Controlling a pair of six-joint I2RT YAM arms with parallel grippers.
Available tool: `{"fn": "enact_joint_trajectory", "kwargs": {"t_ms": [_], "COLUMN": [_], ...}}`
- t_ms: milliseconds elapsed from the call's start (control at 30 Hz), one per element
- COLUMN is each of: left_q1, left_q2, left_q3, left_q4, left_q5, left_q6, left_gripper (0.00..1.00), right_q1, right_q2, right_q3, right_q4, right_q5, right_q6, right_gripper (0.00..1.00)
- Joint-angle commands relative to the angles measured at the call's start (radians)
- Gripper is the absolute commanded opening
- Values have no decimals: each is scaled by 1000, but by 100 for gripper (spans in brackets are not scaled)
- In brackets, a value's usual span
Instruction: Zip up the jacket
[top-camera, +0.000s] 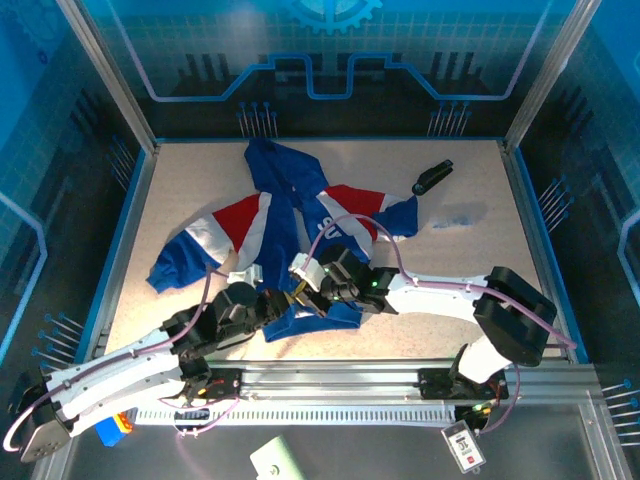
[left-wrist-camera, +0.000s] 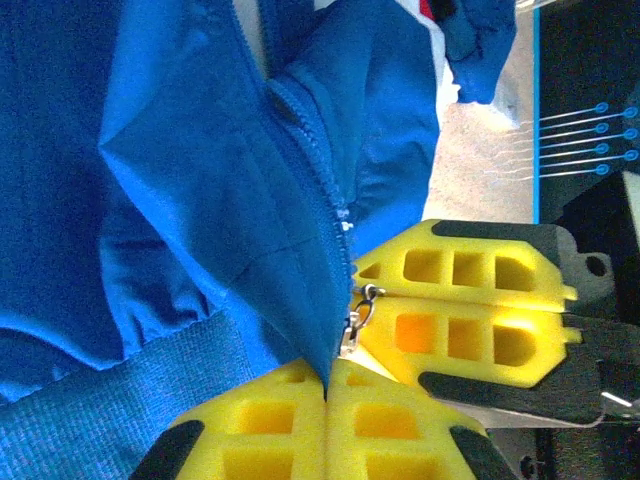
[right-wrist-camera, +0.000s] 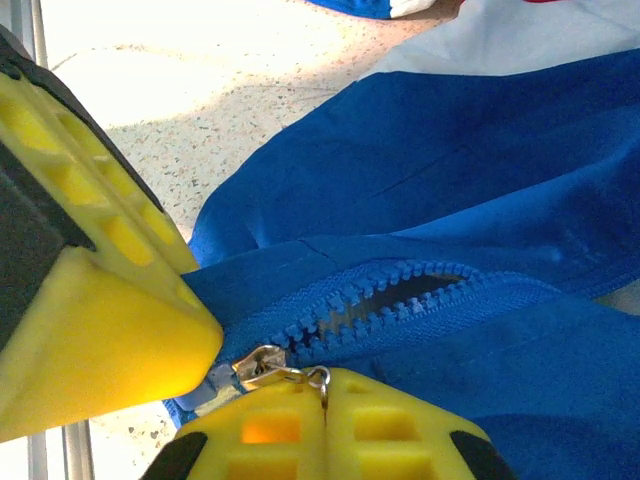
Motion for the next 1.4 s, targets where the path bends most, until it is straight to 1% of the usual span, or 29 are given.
{"fn": "enact_joint_trajectory", "kwargs": {"t_ms": [0,233,567,633,900,1367], "left_q1": [2,2,2,2,2,2], "left_q2": [-30,-83,-82,-81,-76,-76], "left_q3": [10,-5,-3,-3,2,22], "left_q4": [-119,-149,-130,-127,-116,-155], "left_q5": [45,52,82,87,101,110], "left_q6": [49,39,40,39,47,57], "left_gripper": [0,0,0,0,0,0], "right_q1": [-12,-17,-48,-59,-90,-137], "right_q2": [13,14,7,7,14,104], "right_q3": [35,36,35,67,102,202], "right_q4": [-23,-32,-33,-35,-44,-58], "right_q5": [66,81,82,82,85,60], "right_q6": [-7,-1,-2,-4,-16,-32], "right_gripper": [0,0,0,0,0,0]}}
